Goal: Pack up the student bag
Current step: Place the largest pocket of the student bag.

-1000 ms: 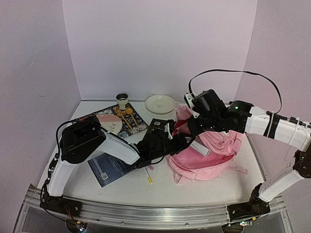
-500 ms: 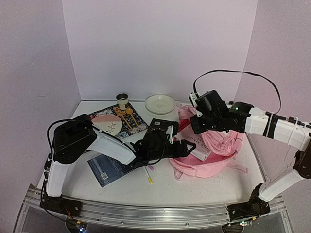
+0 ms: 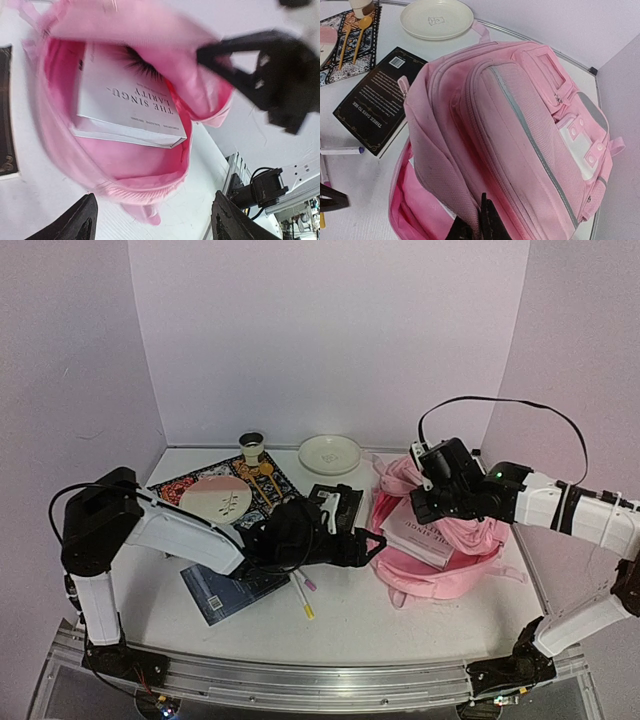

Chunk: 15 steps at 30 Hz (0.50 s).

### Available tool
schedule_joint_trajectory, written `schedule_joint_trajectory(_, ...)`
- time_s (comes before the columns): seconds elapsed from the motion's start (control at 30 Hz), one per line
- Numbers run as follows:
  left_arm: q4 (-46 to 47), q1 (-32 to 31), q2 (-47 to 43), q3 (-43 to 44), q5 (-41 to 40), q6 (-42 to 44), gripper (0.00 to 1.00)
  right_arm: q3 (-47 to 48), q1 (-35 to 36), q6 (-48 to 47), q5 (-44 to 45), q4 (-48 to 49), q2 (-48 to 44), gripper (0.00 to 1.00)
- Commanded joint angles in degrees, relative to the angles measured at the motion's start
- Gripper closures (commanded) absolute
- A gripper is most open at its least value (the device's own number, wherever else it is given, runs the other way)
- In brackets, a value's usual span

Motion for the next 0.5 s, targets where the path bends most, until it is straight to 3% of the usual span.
schedule_joint_trajectory(0.0,-5.10,2.43,-7.35,-4.27,-3.09,2.42,0.18,-2.51,-1.19,2.32,2.94,0.35,-1.97,0.91)
schedule_joint_trajectory(0.33,-14.95,8.96,-19.40,-16.70,-4.51,-1.14,0.14,-7.69,-1.19,5.34,-2.71,2.82,-1.58,0.90)
schedule_joint_trajectory(0.47,-25.29,10.61,-25.22,-18.36,-9.10,-2.76,0.11,-7.86,-1.19,5.27,-5.27,3.91,-0.44,0.90)
